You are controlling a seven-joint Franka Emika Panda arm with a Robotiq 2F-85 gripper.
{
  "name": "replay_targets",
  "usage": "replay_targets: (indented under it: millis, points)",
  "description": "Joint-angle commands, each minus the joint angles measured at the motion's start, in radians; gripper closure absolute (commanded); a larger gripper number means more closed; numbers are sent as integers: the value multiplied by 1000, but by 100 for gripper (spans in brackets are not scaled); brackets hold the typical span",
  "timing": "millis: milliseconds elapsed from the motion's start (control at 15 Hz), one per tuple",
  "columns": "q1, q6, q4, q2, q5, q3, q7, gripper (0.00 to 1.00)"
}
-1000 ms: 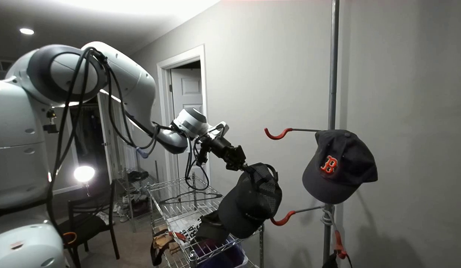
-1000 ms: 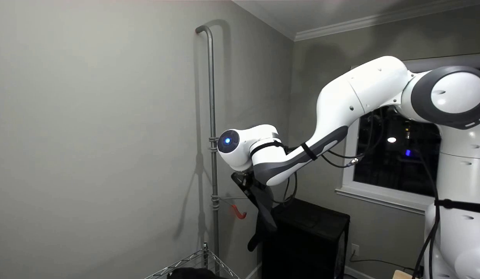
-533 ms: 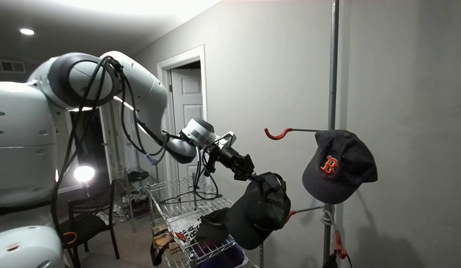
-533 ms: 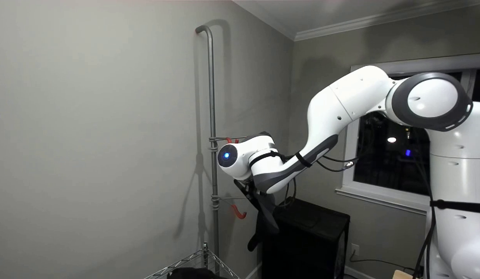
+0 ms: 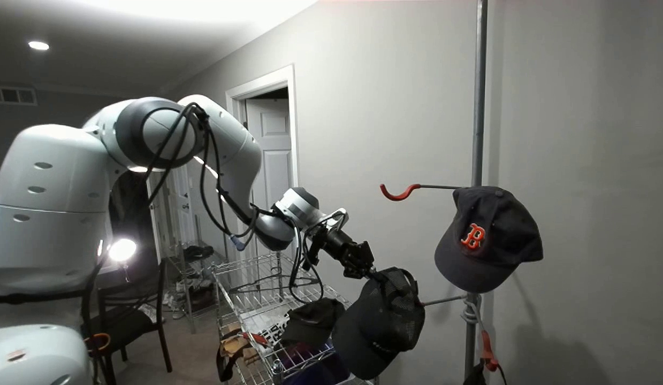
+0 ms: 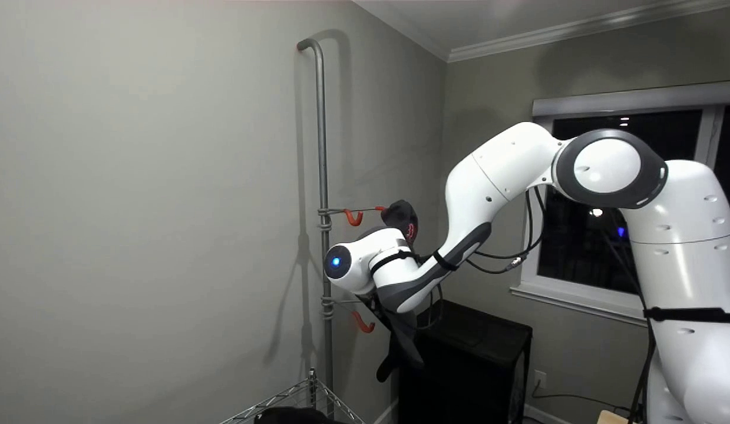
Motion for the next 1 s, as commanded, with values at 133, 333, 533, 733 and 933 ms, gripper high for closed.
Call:
replay_targets:
  millis: [133, 333, 533, 733, 933]
  points:
    - [5, 84, 75, 100, 55, 43, -123, 96]
    - [12, 157, 95, 129, 110, 64, -216, 96]
    - [29, 156, 116, 143, 172, 67, -294, 96]
    - [36, 145, 126, 147, 238, 64, -364, 96]
    - [40, 136, 123, 145, 281, 57, -416, 96]
